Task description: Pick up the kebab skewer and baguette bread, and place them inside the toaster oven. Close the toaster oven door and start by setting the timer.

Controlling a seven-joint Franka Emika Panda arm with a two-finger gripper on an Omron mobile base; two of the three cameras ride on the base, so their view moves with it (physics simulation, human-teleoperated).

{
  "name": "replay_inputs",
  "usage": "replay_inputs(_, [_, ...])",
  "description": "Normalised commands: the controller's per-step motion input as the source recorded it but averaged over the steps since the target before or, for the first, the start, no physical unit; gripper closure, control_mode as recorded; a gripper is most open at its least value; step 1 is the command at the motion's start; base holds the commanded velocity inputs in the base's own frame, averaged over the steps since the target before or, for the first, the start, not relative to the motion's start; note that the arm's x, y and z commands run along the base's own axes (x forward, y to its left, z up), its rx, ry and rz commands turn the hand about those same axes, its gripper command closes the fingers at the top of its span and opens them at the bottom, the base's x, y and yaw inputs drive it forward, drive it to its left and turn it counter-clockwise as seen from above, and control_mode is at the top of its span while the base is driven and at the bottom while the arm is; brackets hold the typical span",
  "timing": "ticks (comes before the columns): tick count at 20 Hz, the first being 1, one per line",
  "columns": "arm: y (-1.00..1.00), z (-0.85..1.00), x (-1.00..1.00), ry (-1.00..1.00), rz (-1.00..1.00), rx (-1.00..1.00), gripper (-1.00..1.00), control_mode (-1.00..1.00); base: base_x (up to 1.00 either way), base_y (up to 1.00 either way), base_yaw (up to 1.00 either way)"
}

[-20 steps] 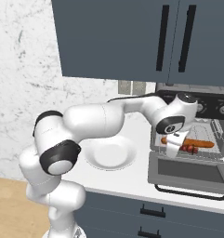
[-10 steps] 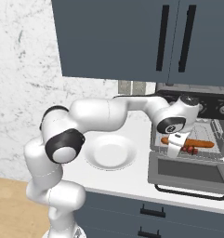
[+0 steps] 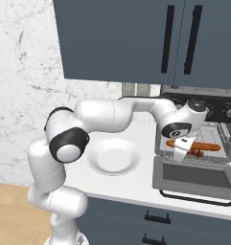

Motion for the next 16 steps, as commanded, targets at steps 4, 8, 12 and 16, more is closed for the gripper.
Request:
replay_inputs(4, [-0.01,0.0,0.06,-0.07,0.0,0.0,1.0,-1.0,0.0,0.0,0.0])
replay_inputs(8, [0.0,-0.11,0.0,-0.04,0.0,-0.02,-1.0,-1.0,0.0,0.0,0.0])
replay_inputs(12, [0.0,-0.07,0.03,0.0,0.0,-0.03,-1.0,-1.0,0.0,0.0,0.0])
replay_inputs(16, [0.0,-0.03,0.01,-0.01,0.0,-0.02,-1.0,-1.0,0.0,0.0,0.0])
